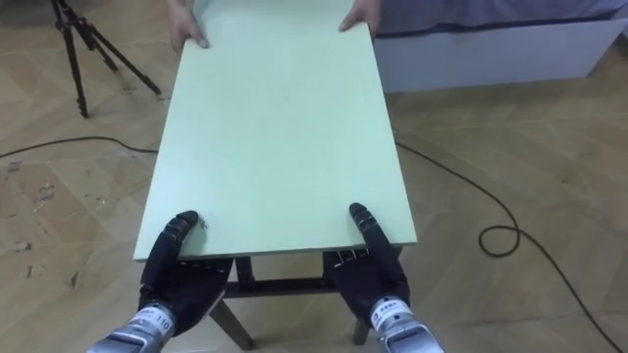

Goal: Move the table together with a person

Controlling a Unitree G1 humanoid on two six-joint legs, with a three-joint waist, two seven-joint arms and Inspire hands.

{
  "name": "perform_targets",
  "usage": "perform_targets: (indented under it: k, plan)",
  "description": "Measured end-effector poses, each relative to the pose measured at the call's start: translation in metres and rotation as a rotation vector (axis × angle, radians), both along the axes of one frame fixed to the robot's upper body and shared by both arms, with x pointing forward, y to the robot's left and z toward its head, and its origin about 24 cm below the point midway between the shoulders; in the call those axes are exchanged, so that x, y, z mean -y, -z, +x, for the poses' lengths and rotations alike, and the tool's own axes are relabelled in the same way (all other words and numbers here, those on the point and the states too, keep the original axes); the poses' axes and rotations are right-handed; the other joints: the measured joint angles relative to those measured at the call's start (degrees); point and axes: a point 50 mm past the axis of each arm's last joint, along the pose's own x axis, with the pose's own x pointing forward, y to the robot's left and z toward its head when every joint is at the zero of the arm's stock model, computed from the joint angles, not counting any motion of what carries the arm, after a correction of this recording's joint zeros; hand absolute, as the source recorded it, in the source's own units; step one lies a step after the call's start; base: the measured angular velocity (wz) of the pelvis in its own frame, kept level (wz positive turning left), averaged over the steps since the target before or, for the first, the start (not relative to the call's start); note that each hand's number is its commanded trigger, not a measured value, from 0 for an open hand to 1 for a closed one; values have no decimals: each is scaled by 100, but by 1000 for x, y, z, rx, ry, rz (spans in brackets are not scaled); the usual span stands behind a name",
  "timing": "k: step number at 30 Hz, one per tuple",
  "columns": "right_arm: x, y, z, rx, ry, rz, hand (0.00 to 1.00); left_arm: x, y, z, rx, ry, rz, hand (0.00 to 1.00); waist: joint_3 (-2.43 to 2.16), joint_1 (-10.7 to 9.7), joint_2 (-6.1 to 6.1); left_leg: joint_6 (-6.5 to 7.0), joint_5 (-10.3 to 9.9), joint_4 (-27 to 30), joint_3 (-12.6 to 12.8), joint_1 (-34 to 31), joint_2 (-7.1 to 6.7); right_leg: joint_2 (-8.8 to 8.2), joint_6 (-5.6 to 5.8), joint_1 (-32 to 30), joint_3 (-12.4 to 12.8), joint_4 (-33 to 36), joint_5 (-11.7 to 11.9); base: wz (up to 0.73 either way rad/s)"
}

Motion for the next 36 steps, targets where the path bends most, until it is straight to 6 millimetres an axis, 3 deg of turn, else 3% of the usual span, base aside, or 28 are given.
perform_targets:
  k: [13,20,26,29,30,31,32,33,34,35,36]
  plan:
    - [-2,-1,1,9,3,-8,100,3,-2,3,19,-5,61,100,-3,-15,2,0,0,3,38,-10,8,-4,0,-18,-136,8,0,0]
    - [-2,-6,4,33,17,-1,100,5,-8,7,67,-2,109,100,-7,94,-5,0,0,1,67,-11,10,1,0,-27,-141,11,0,0]
    - [-3,-11,3,55,23,0,100,5,-11,8,106,3,136,100,-9,117,-10,0,0,3,234,-6,21,2,0,-22,-87,11,0,-1]
    - [-3,-13,2,65,24,-11,100,6,-12,3,113,2,135,100,-23,94,-42,-3,-10,121,241,-80,0,-24,-1,17,128,8,2,4]
    - [-5,-14,-2,73,29,-11,100,8,-14,0,121,8,131,100,-21,42,-96,-2,-90,235,283,-232,-21,-89,1,35,341,-3,4,61]
    - [-2,-17,-6,85,55,-17,100,15,-16,1,135,31,125,100,-26,-79,-92,62,26,-29,288,-503,-25,-105,13,-4,642,4,-3,78]
    - [1,-17,-7,89,72,-19,100,17,-18,3,143,43,129,100,-27,-93,-130,195,89,-72,401,-582,-23,-116,55,-31,723,34,-28,57]
    - [5,-16,-11,82,80,-24,100,17,-18,1,147,47,146,100,-51,10,-176,215,157,11,522,-551,-1,-110,147,-152,705,107,-14,-29]
    - [3,-15,-16,76,80,-20,100,16,-17,-2,143,41,154,100,-50,209,-169,215,156,54,421,-471,43,-58,252,-226,407,130,-21,-75]
    - [1,-15,-17,76,78,-20,100,15,-17,-5,142,34,156,100,-23,309,-117,212,152,54,229,-435,67,-15,244,-252,283,-13,-16,-120]
    - [-4,-18,-14,94,45,-30,100,9,-17,-10,154,-3,160,100,-44,421,-122,192,140,74,-172,-469,110,68,129,-402,115,-519,213,-95]
